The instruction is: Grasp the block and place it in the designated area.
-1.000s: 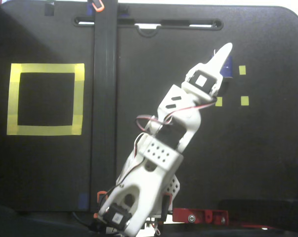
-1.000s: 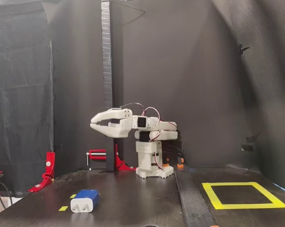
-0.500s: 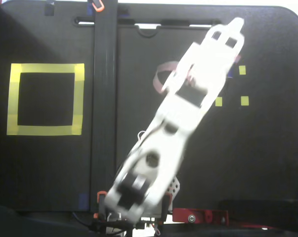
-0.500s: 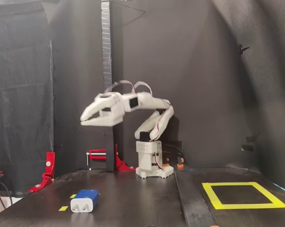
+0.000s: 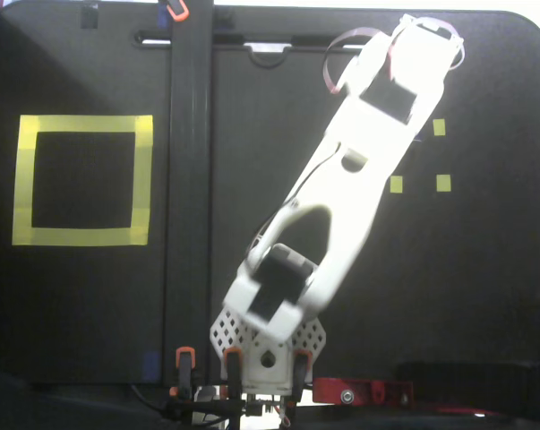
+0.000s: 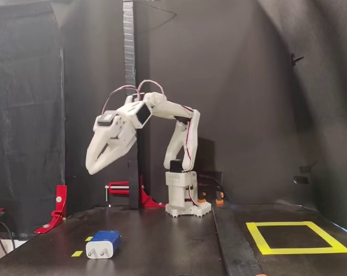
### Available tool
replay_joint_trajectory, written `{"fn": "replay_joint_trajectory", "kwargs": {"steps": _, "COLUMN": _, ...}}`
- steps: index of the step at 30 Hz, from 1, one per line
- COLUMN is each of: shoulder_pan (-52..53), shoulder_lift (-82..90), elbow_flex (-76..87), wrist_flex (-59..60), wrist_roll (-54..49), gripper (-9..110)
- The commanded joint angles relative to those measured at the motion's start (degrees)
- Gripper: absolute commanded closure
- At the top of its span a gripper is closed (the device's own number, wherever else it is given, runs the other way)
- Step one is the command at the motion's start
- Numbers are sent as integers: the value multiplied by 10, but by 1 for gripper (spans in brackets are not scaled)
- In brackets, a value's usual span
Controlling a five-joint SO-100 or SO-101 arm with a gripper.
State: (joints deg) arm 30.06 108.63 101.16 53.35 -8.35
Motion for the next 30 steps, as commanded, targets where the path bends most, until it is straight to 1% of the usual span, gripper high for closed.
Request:
{"fn": "replay_joint_trajectory", "kwargs": {"steps": 1, "shoulder_pan": 7, "shoulder_lift": -23, "elbow_flex": -52, "wrist_flex": 43, "wrist_roll": -11, "gripper": 101}}
{"fn": "replay_joint_trajectory", "kwargs": {"steps": 7, "shoulder_pan": 9, "shoulder_lift": -81, "elbow_flex": -93, "wrist_flex": 103, "wrist_roll": -43, "gripper": 101}}
{"fn": "replay_joint_trajectory", "kwargs": {"steps": 15, "shoulder_pan": 11, "shoulder_lift": -165, "elbow_flex": -178, "wrist_flex": 178, "wrist_roll": -59, "gripper": 101}}
{"fn": "replay_joint_trajectory", "kwargs": {"steps": 27, "shoulder_pan": 13, "shoulder_lift": -174, "elbow_flex": -180, "wrist_flex": 210, "wrist_roll": -88, "gripper": 101}}
{"fn": "replay_joint_trajectory", "kwargs": {"steps": 30, "shoulder_pan": 15, "shoulder_lift": -174, "elbow_flex": -180, "wrist_flex": 220, "wrist_roll": -119, "gripper": 101}}
